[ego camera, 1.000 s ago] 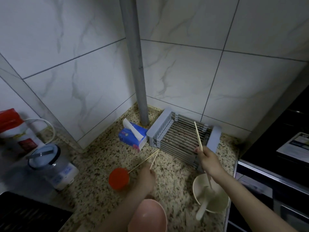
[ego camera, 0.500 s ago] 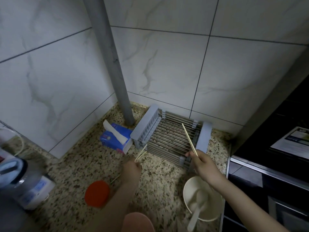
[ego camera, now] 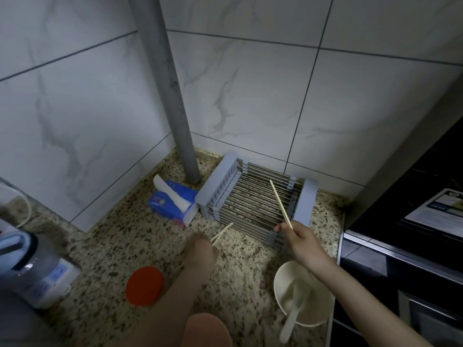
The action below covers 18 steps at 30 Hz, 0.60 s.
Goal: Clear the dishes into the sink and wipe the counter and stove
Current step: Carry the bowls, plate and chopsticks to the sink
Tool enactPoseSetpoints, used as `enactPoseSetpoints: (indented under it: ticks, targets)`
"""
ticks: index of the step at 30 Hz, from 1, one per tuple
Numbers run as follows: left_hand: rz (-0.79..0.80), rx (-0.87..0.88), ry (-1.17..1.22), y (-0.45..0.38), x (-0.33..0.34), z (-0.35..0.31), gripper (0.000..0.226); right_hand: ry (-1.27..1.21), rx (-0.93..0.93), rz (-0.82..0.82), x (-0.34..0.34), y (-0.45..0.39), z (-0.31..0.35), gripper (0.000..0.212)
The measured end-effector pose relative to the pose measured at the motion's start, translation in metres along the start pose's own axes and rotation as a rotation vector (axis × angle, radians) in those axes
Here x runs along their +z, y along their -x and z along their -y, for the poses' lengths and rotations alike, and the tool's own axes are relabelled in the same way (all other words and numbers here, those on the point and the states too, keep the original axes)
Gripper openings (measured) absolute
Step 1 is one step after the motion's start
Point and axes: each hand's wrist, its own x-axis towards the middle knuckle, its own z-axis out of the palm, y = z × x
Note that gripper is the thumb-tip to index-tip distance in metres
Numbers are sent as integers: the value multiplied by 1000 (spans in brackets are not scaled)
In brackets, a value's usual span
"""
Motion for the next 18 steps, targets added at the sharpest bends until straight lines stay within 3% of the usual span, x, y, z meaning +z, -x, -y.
enactPoseSetpoints:
  ticks: [8, 11, 15, 18]
  targets:
    - [-9, 125, 284, 18, -19, 2, 12, -99, 33, -47, 6, 15, 23, 34]
    - [-34, 164, 531, 28, -28, 1, 24, -176, 48, -89, 9, 23, 28, 36]
    - [-178, 209, 751, 58, -51, -11, 15, -246, 11, -117, 13, 44, 36, 33]
    - [-137, 209, 1018, 80, -63, -19, 24, -289, -10, -141, 17, 64, 43, 34]
